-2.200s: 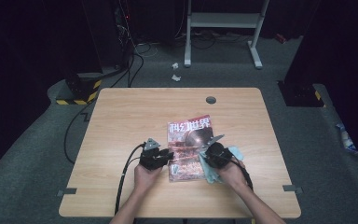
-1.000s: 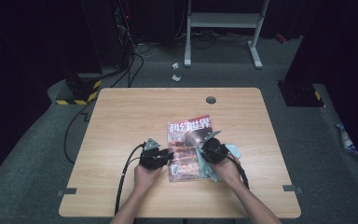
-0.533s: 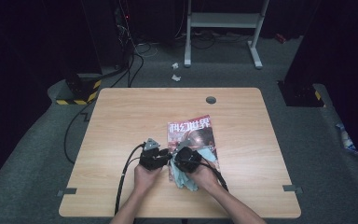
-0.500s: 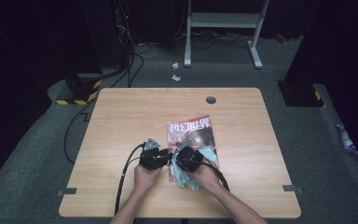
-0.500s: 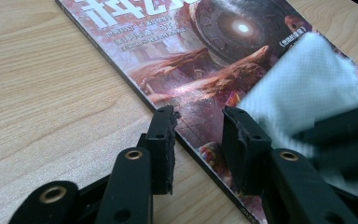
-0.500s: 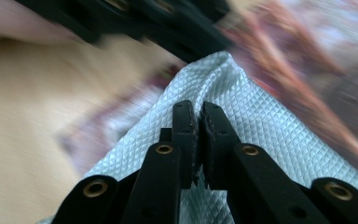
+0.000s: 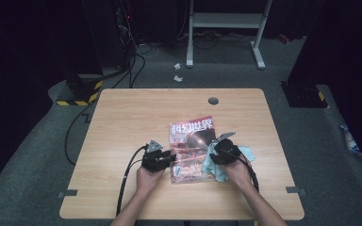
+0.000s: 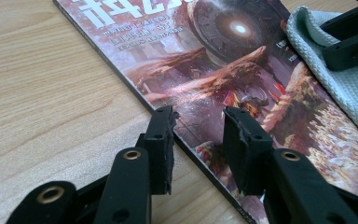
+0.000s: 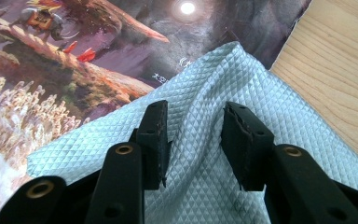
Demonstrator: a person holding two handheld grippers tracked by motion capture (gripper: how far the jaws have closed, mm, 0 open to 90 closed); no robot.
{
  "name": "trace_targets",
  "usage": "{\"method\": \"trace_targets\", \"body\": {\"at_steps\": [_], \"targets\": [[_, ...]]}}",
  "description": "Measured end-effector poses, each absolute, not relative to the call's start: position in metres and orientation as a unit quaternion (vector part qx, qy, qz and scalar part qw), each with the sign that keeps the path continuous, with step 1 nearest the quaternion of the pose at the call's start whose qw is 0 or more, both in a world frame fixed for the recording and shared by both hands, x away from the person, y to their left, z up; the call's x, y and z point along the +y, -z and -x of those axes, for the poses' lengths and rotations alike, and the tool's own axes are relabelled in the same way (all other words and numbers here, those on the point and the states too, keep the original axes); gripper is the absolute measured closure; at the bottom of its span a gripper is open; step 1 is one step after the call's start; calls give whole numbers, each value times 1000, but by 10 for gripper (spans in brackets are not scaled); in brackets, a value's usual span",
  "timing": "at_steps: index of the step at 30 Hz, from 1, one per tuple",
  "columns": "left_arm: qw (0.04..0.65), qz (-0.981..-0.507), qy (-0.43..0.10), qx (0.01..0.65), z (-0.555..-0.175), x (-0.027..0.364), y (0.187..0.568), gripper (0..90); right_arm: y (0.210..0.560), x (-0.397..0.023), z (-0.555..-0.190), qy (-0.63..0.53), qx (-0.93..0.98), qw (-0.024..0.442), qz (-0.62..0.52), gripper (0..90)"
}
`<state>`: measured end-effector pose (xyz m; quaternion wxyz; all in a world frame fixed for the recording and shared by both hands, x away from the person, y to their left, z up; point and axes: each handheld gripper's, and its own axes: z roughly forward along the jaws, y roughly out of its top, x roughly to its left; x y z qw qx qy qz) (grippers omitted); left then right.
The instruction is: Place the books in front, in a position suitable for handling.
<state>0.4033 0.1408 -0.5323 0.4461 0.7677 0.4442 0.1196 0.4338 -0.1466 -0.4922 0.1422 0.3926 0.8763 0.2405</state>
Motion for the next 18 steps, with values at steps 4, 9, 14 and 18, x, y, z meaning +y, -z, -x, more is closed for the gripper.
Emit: {"method": "trace_targets", "body": {"at_steps": [4, 9, 14, 18], "targets": [[443, -770, -110, 446, -402, 138, 531, 631, 492, -147, -433, -243, 872, 142, -399, 595], [427, -778, -107, 448, -403, 134, 527, 630, 493, -156, -436, -244, 859, 129, -430, 549], [421, -784, -97, 445, -399, 131, 525, 629, 494, -162, -436, -253, 855, 115, -438, 571], [414, -795, -83, 437, -391, 126, 523, 629, 494, -165, -430, -250, 855, 116, -439, 587]]}}
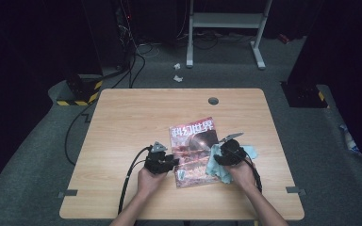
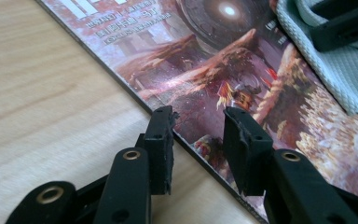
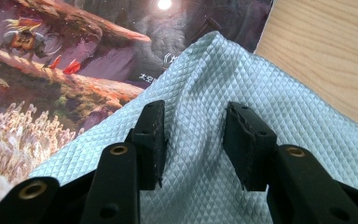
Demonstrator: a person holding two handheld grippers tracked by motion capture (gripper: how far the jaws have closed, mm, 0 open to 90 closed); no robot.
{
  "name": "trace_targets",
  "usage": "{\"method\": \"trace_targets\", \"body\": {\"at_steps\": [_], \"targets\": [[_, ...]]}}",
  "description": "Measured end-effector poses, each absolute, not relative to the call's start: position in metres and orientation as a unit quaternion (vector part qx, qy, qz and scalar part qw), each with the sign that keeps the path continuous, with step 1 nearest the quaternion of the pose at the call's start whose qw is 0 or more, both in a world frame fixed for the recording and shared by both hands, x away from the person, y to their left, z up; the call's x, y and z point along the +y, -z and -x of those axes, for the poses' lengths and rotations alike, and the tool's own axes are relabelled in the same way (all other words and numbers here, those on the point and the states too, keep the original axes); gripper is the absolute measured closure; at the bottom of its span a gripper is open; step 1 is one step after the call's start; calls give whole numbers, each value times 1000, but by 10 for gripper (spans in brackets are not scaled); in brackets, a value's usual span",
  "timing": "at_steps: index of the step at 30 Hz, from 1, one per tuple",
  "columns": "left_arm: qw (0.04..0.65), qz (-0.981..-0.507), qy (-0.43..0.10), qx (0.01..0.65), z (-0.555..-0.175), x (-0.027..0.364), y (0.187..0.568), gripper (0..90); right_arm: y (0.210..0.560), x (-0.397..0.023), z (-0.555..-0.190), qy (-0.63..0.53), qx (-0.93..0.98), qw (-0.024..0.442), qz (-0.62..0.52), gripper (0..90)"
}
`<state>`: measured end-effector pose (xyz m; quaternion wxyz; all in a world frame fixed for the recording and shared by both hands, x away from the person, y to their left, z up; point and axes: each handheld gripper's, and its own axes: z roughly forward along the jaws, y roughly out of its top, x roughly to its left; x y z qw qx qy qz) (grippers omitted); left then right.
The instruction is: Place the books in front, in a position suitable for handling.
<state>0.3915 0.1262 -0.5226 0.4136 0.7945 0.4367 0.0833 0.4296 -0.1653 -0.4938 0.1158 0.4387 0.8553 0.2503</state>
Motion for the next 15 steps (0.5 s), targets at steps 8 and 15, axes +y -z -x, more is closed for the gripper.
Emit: {"method": "trace_targets", "body": {"at_steps": [8, 15], "targets": [[404, -808, -78, 423, -369, 113, 520, 617, 490, -176, -408, -222, 876, 141, -405, 727], [407, -797, -84, 439, -387, 118, 513, 556, 476, -180, -409, -228, 877, 164, -390, 844]]}}
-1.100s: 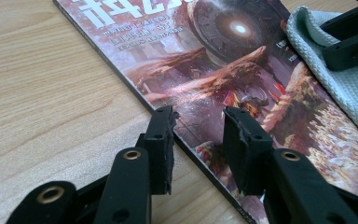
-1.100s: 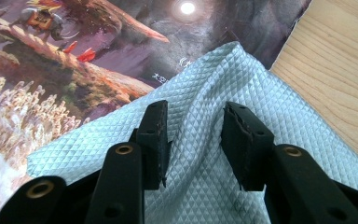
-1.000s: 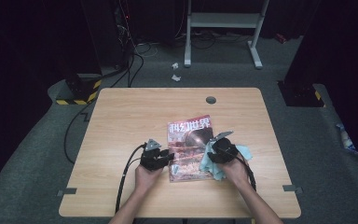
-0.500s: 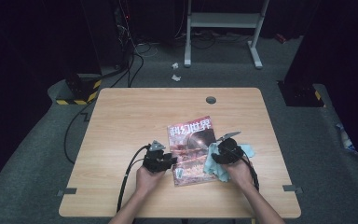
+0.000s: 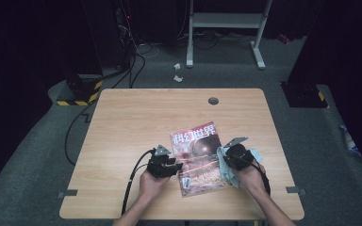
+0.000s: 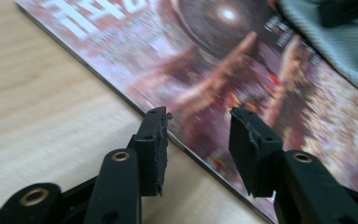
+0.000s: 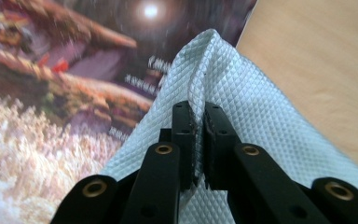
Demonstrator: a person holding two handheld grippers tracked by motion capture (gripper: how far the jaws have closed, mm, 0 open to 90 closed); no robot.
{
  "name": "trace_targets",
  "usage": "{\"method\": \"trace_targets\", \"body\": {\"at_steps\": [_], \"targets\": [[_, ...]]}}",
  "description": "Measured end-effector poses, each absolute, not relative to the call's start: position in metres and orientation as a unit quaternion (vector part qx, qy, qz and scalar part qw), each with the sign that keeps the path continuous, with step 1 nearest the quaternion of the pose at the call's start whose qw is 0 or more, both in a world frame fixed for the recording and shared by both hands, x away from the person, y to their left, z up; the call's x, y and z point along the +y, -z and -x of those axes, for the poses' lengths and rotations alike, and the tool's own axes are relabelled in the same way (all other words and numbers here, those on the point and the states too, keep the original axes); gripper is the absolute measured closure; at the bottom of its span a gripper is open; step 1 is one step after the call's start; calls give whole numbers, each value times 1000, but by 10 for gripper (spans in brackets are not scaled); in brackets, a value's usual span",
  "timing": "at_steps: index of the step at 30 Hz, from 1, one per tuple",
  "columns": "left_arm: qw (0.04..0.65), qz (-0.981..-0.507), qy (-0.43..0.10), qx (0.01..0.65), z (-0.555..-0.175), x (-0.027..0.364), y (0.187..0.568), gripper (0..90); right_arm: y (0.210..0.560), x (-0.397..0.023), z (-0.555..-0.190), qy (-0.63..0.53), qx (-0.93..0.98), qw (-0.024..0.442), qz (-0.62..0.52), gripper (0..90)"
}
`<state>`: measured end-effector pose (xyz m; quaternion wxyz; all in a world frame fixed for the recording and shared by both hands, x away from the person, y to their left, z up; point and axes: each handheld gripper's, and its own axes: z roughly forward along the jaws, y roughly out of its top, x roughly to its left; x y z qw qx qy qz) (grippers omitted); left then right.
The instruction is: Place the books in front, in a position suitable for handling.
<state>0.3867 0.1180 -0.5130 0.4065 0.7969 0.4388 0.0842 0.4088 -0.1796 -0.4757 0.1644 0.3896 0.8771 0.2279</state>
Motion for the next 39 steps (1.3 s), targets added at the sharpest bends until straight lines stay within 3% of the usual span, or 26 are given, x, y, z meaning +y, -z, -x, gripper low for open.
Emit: {"method": "trace_targets", "body": {"at_steps": [9, 17, 29, 33, 39], "targets": [[385, -804, -115, 438, -406, 116, 519, 510, 474, -151, -411, -213, 897, 183, -342, 847], [401, -798, -128, 431, -404, 118, 523, 485, 489, -134, -413, -208, 908, 152, -332, 846], [410, -785, -142, 442, -412, 127, 526, 469, 491, -45, -387, -236, 940, 105, -225, 845], [414, -781, -145, 444, -414, 128, 527, 471, 490, -49, -392, -241, 938, 88, -234, 847], [430, -772, -149, 443, -412, 130, 531, 476, 489, -100, -414, -220, 916, 128, -308, 847]]}}
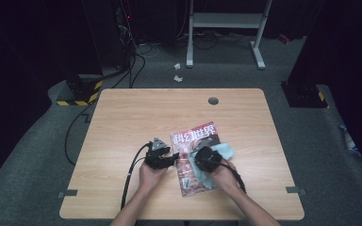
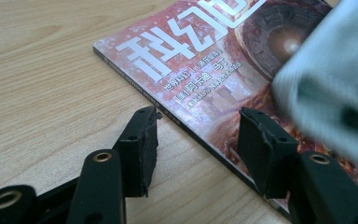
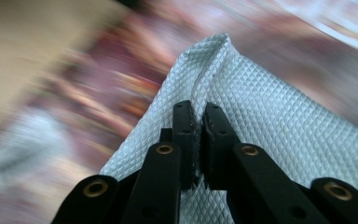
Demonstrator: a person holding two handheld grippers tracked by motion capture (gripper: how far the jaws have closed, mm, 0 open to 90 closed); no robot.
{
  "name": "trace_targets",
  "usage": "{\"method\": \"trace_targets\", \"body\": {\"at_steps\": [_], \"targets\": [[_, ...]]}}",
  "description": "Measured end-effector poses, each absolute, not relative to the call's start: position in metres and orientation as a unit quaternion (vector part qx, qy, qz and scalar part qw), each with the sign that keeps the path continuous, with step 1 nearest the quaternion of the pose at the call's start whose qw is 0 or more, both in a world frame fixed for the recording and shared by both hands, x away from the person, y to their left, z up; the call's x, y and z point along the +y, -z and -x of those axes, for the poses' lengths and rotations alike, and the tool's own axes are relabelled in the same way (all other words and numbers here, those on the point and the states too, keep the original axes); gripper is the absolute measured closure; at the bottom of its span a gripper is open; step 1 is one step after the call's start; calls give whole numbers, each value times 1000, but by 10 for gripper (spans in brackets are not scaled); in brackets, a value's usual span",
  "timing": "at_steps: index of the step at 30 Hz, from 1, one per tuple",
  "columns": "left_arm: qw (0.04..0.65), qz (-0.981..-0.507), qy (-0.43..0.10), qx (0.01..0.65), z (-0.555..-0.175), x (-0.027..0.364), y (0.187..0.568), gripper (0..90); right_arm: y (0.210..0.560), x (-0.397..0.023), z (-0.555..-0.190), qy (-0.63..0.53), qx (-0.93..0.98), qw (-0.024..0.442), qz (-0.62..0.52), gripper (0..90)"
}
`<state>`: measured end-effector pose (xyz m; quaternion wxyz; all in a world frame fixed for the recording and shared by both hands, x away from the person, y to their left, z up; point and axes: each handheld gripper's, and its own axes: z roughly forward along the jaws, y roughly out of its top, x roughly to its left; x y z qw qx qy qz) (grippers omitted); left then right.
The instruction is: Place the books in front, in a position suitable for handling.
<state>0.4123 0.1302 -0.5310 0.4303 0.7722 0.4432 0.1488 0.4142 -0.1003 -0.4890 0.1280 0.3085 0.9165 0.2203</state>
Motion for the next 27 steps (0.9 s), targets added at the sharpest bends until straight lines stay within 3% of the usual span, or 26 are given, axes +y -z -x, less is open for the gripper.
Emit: {"method": "trace_targets", "body": {"at_steps": [4, 7, 9, 15, 19, 23, 27], "targets": [[434, -768, -145, 448, -413, 132, 531, 492, 487, -143, -426, -205, 897, 145, -363, 847], [434, -767, -149, 449, -413, 131, 532, 494, 486, -151, -428, -197, 896, 152, -368, 847], [436, -765, -148, 450, -413, 131, 532, 495, 487, -144, -425, -192, 898, 160, -362, 847], [438, -763, -144, 452, -414, 132, 532, 503, 491, -79, -396, -245, 925, 98, -273, 847], [438, -763, -145, 452, -414, 132, 532, 509, 492, -36, -382, -245, 939, 107, -217, 847], [438, -763, -144, 453, -414, 133, 532, 509, 493, -45, -390, -259, 932, 83, -238, 847], [439, -763, -143, 453, -414, 132, 532, 526, 492, -83, -401, -241, 920, 128, -282, 842]]}}
